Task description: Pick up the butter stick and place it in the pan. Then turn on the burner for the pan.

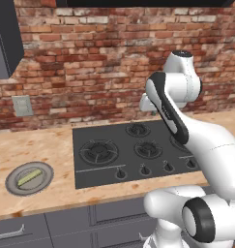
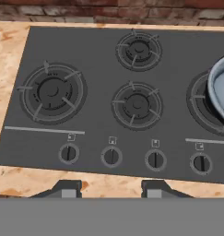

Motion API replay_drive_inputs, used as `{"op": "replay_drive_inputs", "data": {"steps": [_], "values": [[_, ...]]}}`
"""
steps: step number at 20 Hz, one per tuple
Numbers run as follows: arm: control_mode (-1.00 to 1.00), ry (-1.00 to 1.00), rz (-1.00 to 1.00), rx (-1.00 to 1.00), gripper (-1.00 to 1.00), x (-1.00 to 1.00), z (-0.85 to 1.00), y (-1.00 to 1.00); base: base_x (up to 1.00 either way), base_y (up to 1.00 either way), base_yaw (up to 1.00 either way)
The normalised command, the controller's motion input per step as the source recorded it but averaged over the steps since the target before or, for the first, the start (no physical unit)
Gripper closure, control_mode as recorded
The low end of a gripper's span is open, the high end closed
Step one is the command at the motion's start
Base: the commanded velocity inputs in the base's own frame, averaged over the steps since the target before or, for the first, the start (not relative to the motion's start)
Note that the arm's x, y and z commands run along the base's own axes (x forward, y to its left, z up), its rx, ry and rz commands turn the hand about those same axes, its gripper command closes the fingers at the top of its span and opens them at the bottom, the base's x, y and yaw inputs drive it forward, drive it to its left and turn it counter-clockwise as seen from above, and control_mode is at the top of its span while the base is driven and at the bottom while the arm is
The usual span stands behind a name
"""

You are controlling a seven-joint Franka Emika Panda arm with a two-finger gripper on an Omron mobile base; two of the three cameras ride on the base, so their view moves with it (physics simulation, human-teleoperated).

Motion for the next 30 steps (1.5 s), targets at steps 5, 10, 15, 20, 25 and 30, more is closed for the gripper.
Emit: {"op": "replay_drive_inputs", "data": {"steps": [5, 10, 15, 20, 25, 30], "values": [[-1.0, 0.0, 0.0, 0.0, -1.0, -0.03, 0.0, 0.02, 0.0, 0.0, 0.0], [-1.0, 0.0, 0.0, 0.0, -1.0, 0.0, -0.06, 0.4, 0.0, 0.0, 0.0], [-1.0, 0.0, 0.0, -0.01, -1.0, 0.0, -0.25, 0.74, 0.0, 0.0, 0.0], [-1.0, 0.0, 0.0, -0.02, -1.0, 0.01, -0.4, 0.93, 0.0, 0.0, 0.0], [-1.0, 0.0, 0.0, 0.0, -1.0, 0.0, -0.53, 0.99, 0.0, 0.0, 0.0], [-1.0, 0.0, 0.0, 0.0, -1.0, -0.06, -0.44, 0.92, 0.0, 0.0, 0.0]]}}
